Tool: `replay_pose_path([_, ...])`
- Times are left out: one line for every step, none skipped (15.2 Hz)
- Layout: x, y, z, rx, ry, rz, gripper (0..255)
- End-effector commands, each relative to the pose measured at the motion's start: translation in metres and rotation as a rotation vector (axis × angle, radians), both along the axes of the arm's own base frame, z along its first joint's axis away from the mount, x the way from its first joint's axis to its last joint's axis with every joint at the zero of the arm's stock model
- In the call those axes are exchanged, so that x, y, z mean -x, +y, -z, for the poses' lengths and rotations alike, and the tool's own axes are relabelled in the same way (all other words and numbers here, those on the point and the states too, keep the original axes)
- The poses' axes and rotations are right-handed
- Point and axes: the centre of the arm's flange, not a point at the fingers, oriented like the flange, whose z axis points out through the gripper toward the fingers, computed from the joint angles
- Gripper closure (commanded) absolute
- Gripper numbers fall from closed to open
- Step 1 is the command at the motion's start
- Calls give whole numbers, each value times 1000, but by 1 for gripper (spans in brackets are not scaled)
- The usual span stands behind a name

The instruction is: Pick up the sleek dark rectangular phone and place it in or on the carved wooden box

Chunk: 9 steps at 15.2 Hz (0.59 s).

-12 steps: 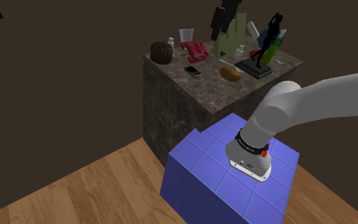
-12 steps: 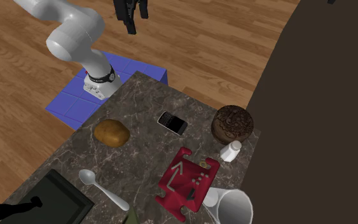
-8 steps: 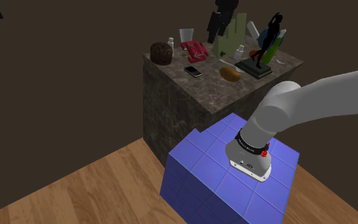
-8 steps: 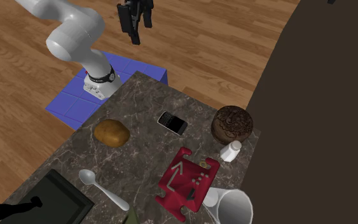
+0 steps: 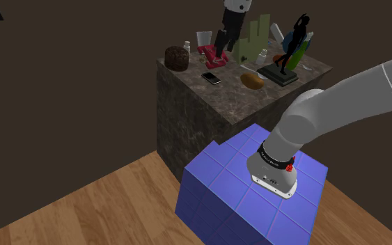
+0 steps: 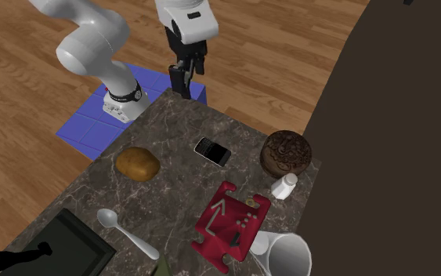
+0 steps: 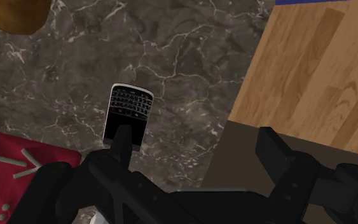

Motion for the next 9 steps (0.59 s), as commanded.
replay_pose_path([-12,-16,19,-12,3,13,0])
replay_pose_path([-18,-23,29,-18,6,20,0])
replay_pose_path([-25,-30,39,-24,8,26,0])
replay_pose_path([-32,-36,49,-30,10,32,0])
replay_pose_path([-39,-43,59,-36,12,39,0])
replay_pose_path([-45,-50,69,-42,15,45,0])
replay_pose_path([-52,-57,79,-49,17,52,0])
replay_pose_path([-58,-63,89,-55,19,58,0])
replay_pose_path([-65,-70,99,-61,21,65,0])
